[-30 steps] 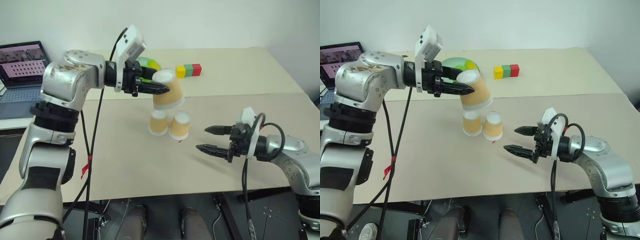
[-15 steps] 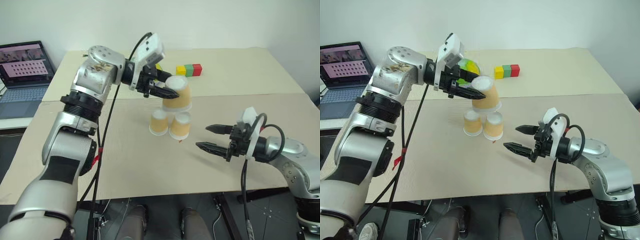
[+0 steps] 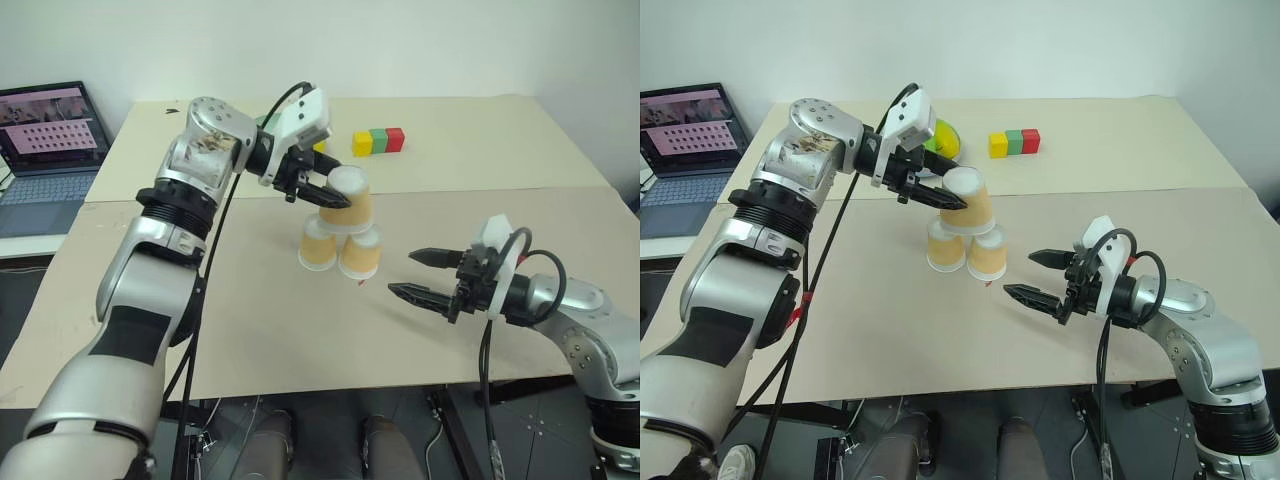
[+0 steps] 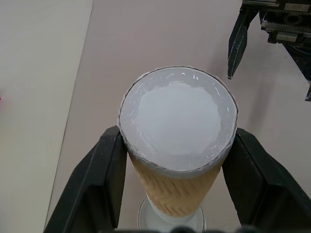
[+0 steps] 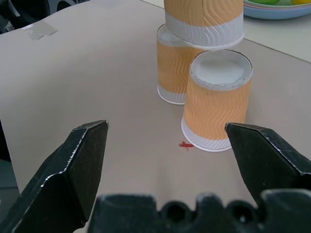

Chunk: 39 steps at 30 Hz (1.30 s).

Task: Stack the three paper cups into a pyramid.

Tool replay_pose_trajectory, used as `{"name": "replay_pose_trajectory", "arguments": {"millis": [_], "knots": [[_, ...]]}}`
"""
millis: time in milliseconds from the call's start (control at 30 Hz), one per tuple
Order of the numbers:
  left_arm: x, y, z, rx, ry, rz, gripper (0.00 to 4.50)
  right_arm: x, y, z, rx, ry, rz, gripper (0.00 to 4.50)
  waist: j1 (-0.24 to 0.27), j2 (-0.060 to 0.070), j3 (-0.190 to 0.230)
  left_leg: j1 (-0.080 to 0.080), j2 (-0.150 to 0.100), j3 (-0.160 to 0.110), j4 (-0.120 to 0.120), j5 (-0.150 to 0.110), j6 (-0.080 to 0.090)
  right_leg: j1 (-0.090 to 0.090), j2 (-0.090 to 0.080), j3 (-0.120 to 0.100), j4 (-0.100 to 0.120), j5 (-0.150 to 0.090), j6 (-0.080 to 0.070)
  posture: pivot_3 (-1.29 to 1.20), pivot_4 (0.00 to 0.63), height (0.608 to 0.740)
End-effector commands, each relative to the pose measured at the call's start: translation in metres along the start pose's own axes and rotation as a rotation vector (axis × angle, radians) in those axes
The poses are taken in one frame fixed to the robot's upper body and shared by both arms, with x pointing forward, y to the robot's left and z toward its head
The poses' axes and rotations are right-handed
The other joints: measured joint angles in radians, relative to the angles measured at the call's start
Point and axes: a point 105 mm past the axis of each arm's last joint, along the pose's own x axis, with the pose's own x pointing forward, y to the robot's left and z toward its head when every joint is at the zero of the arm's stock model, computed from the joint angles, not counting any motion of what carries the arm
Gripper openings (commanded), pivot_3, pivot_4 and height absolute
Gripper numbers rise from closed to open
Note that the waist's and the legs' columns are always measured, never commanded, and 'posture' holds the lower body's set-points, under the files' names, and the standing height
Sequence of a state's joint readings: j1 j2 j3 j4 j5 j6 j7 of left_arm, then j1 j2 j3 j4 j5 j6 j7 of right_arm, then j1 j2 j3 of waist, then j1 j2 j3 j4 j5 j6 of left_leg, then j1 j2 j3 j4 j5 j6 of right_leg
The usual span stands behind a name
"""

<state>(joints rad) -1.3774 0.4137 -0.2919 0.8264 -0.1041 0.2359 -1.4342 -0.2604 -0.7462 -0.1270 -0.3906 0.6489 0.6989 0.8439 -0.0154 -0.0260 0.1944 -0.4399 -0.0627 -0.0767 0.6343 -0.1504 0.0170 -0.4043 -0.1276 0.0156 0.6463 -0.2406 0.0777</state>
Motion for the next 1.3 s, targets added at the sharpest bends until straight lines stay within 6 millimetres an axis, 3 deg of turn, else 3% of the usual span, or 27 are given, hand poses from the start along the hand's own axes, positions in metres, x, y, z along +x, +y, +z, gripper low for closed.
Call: {"name": "replay_pose_trajectory", "arguments": {"millis": [33, 167, 767, 1067, 1200, 1300], "knots": [[-0.006, 0.005, 0.022, 0.062, -0.032, 0.016, 3.23, -0.002, 0.002, 0.01, -0.037, -0.028, 0.001, 4.5, 0.0, 0.0, 0.0, 0.0, 0.0, 0.0, 0.0, 0.0, 0.0, 0.0, 0.0, 0.0, 0.0, 0.0, 0.0, 0.0, 0.15, 0.74], [-0.005, 0.004, 0.02, 0.084, -0.019, 0.014, 4.41, -0.003, 0.002, 0.01, -0.037, -0.026, -0.002, 4.5, 0.0, 0.0, 0.0, 0.0, 0.0, 0.0, 0.0, 0.0, 0.0, 0.0, 0.0, 0.0, 0.0, 0.0, 0.0, 0.0, 0.15, 0.74], [-0.01, 0.005, 0.022, 0.085, -0.024, 0.024, 4.41, -0.001, -0.003, 0.011, -0.045, -0.027, -0.015, 4.5, 0.0, 0.0, 0.0, 0.0, 0.0, 0.0, 0.001, 0.0, 0.0, 0.0, 0.0, 0.0, 0.001, 0.0, 0.0, 0.0, 0.15, 0.74], [-0.034, 0.01, 0.026, 0.09, -0.026, 0.084, 4.41, 0.002, -0.004, 0.011, -0.046, -0.032, -0.003, 4.5, -0.002, 0.0, 0.0, 0.0, 0.0, 0.0, 0.002, 0.0, 0.0, 0.0, 0.0, 0.0, 0.001, 0.0, 0.0, 0.0, 0.15, 0.74], [-0.057, 0.004, 0.029, 0.07, -0.049, 0.105, 4.41, 0.0, -0.005, 0.012, -0.048, -0.031, 0.002, 4.5, -0.005, 0.0, 0.0, 0.0, 0.0, 0.0, 0.002, 0.0, 0.0, 0.0, 0.0, 0.0, 0.001, 0.0, 0.0, 0.0, 0.15, 0.74], [-0.079, -0.009, 0.021, -0.01, -0.066, 0.12, 4.41, -0.014, -0.015, 0.012, -0.056, -0.008, -0.047, 4.5, -0.01, 0.0, 0.0, 0.0, 0.0, -0.001, 0.001, 0.0, 0.0, -0.001, 0.0, 0.0, 0.002, 0.0, 0.001, 0.0, 0.15, 0.74]]}}
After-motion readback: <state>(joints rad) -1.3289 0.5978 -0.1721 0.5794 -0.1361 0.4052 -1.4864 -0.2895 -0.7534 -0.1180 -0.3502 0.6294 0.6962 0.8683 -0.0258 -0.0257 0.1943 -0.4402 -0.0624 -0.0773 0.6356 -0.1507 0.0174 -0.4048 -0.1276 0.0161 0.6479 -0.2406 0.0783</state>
